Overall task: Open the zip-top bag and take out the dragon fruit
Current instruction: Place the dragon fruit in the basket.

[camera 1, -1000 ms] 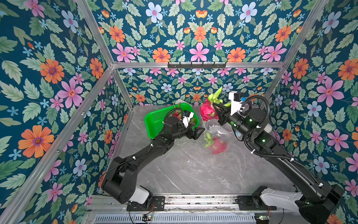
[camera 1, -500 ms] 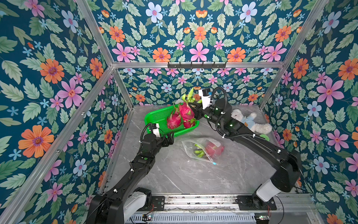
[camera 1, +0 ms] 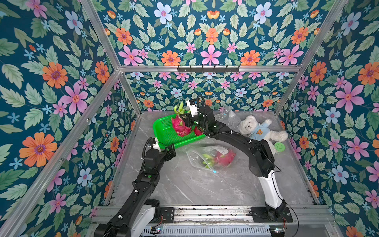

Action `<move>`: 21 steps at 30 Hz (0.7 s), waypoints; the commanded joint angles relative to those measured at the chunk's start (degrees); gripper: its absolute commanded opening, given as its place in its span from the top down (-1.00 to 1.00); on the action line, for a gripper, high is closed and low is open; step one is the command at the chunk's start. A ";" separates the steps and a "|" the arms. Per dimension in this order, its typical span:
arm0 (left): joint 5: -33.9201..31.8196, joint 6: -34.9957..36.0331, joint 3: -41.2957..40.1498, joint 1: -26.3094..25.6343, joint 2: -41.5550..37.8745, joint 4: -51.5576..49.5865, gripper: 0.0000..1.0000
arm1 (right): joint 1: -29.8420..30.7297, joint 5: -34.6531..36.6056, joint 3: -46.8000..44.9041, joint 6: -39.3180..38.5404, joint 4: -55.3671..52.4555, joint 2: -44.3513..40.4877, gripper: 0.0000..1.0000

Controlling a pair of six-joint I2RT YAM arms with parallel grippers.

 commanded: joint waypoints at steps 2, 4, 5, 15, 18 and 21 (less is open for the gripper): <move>-1.57 2.35 0.16 0.26 -0.19 0.41 -0.98 | 1.04 -1.76 2.45 3.39 0.89 3.89 1.00; -1.71 2.82 0.17 0.41 -0.12 0.50 -0.99 | 1.80 -1.37 2.48 3.37 1.23 5.40 1.00; -1.55 3.00 0.19 0.53 -0.02 0.57 -0.98 | 2.05 -1.13 2.42 4.05 1.71 6.12 1.00; -0.21 3.42 0.10 1.31 -1.08 1.02 -0.98 | 2.19 3.38 2.20 6.23 1.88 10.46 1.00; -0.01 3.35 0.14 1.41 -0.94 1.18 -0.99 | 1.76 4.15 0.62 6.20 2.08 9.08 0.85; 1.58 3.29 0.51 1.51 -0.46 1.54 -0.98 | 1.57 3.90 -2.07 5.04 3.03 5.55 0.49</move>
